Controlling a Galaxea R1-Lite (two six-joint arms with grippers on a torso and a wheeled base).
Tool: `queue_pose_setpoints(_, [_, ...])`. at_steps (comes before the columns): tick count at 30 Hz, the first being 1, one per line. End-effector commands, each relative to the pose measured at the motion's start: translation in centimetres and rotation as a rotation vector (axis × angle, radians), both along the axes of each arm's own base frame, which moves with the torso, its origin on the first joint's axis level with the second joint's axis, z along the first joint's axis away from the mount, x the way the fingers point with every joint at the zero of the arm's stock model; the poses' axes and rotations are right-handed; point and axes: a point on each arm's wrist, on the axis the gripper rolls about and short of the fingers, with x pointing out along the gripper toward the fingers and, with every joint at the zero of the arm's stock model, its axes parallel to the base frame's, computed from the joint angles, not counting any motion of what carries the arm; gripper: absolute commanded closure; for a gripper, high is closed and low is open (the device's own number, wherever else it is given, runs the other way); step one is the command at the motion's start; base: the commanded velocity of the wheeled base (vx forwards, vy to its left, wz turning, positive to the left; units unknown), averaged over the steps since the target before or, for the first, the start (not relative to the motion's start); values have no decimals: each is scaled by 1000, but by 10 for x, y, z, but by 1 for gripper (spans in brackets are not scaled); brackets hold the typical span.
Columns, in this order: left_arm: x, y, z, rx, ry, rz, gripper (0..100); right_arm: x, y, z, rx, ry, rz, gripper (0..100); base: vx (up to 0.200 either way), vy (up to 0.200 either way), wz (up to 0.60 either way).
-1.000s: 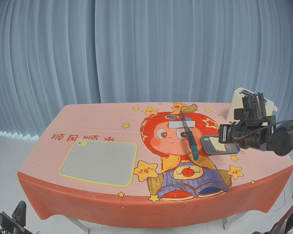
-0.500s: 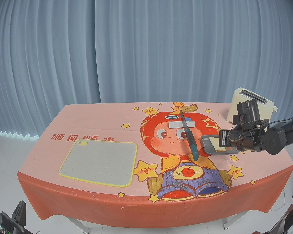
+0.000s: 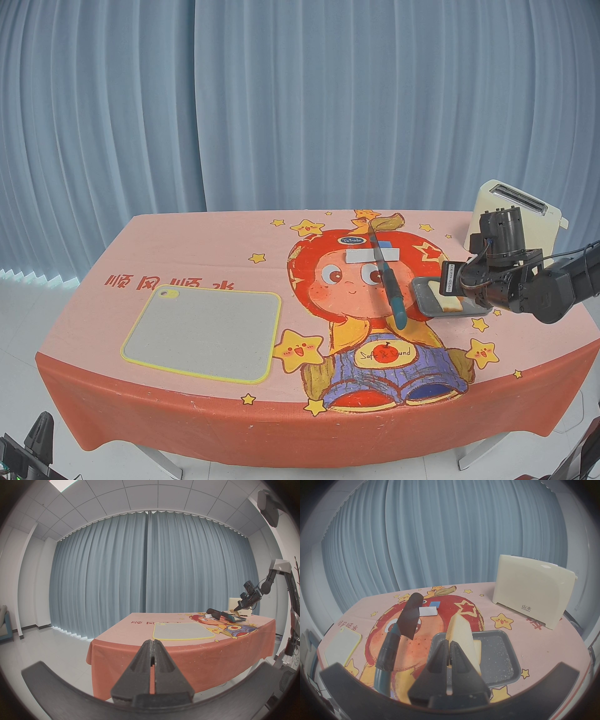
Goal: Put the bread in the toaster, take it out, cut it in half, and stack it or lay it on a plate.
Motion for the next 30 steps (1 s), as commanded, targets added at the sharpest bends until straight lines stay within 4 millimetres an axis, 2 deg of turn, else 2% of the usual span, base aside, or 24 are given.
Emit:
queue_pose_setpoints(1, [1, 0, -5, 0, 18, 2, 100, 0, 0, -7, -16, 21, 4, 100, 0, 0, 0])
queue_pose_setpoints(30, [1, 0, -5, 0, 17, 1, 100, -2, -5, -15, -59, 56, 8, 100, 0, 0, 0])
